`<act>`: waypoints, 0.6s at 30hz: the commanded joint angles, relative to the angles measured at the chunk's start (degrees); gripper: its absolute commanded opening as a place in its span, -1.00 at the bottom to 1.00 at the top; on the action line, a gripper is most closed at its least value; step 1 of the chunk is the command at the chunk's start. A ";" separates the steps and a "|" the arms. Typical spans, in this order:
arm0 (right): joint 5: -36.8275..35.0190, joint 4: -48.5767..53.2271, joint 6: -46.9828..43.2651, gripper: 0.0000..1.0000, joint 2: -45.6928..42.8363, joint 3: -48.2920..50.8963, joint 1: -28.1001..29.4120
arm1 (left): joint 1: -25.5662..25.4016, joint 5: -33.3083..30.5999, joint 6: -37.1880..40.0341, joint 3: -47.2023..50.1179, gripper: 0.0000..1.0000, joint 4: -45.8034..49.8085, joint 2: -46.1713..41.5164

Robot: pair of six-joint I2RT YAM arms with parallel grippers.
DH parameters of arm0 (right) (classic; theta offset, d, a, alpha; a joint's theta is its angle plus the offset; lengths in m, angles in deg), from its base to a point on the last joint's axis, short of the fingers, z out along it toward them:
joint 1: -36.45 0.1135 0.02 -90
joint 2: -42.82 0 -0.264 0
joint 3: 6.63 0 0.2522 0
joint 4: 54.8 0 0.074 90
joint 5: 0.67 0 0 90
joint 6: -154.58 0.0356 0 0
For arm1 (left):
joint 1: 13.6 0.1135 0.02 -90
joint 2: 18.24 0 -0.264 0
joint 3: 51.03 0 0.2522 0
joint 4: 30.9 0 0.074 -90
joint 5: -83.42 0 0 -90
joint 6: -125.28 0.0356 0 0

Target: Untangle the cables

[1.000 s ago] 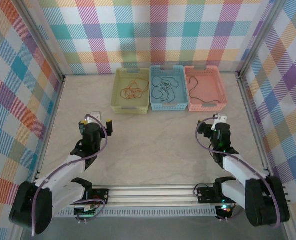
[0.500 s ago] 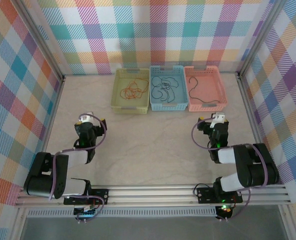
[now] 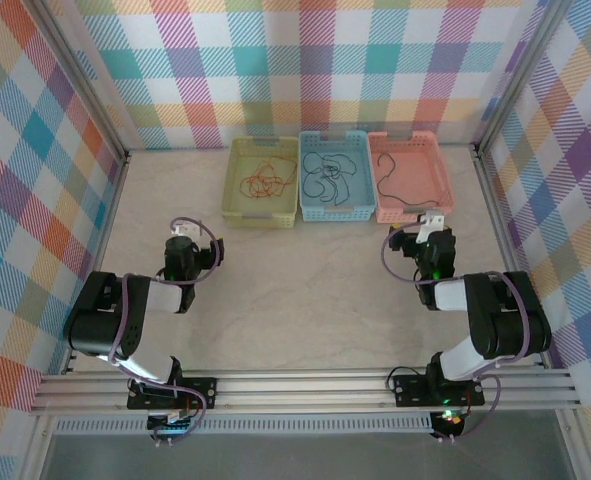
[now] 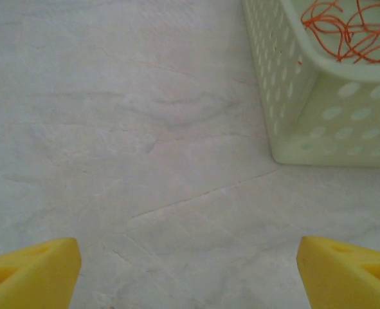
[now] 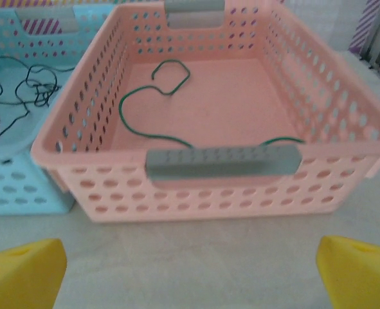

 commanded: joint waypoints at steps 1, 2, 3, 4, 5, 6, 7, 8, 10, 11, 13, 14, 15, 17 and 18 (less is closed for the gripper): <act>0.20 3.79 1.47 0.99 0.47 -0.96 -0.94 | 2.15 2.48 -0.88 -2.20 1.00 0.17 0.10; 0.29 3.85 1.46 1.00 0.42 -1.01 -0.96 | 2.16 2.54 -0.93 -2.28 1.00 0.60 0.02; 0.38 4.18 1.54 0.99 0.35 -1.11 -0.99 | 2.15 2.51 -0.88 -2.11 1.00 0.11 0.05; 0.37 3.87 1.50 0.99 0.43 -0.97 -1.01 | 2.16 2.46 -0.87 -2.17 1.00 0.11 0.05; 0.40 3.83 1.41 0.99 0.35 -0.86 -1.02 | 2.13 2.39 -0.86 -2.05 1.00 0.15 0.05; 0.47 3.42 1.36 0.99 0.34 -0.70 -0.97 | 2.04 2.32 -0.87 -2.02 1.00 0.08 -0.03; 0.47 3.35 1.31 0.99 0.18 -0.59 -0.97 | 2.07 2.34 -0.88 -2.06 1.00 0.21 -0.09; 0.47 3.40 1.36 1.00 0.16 -0.59 -1.03 | 2.07 2.33 -0.87 -2.08 1.00 0.13 -0.02; 0.47 3.34 1.36 1.00 0.17 -0.59 -0.99 | 2.02 2.37 -0.87 -2.00 1.00 0.08 -0.02; 0.47 3.29 1.35 0.99 0.17 -0.58 -1.00 | 2.02 2.37 -0.98 -2.06 1.00 0.16 -0.01; 0.47 3.29 1.35 0.99 0.17 -0.59 -0.96 | 2.07 2.37 -0.86 -2.00 1.00 0.11 -0.02; 0.47 3.26 1.33 0.99 0.17 -0.59 -1.01 | 2.07 2.31 -0.89 -2.00 1.00 0.16 0.01; 0.46 3.26 1.36 0.99 0.15 -0.59 -0.97 | 2.06 2.36 -0.92 -2.01 1.00 0.16 -0.06; 0.45 3.38 1.36 0.99 0.17 -0.59 -0.99 | 2.07 2.37 -0.94 -1.99 1.00 0.16 0.00; 0.47 3.34 1.32 0.99 0.21 -0.59 -1.00 | 2.04 2.37 -0.89 -2.03 1.00 0.16 -0.02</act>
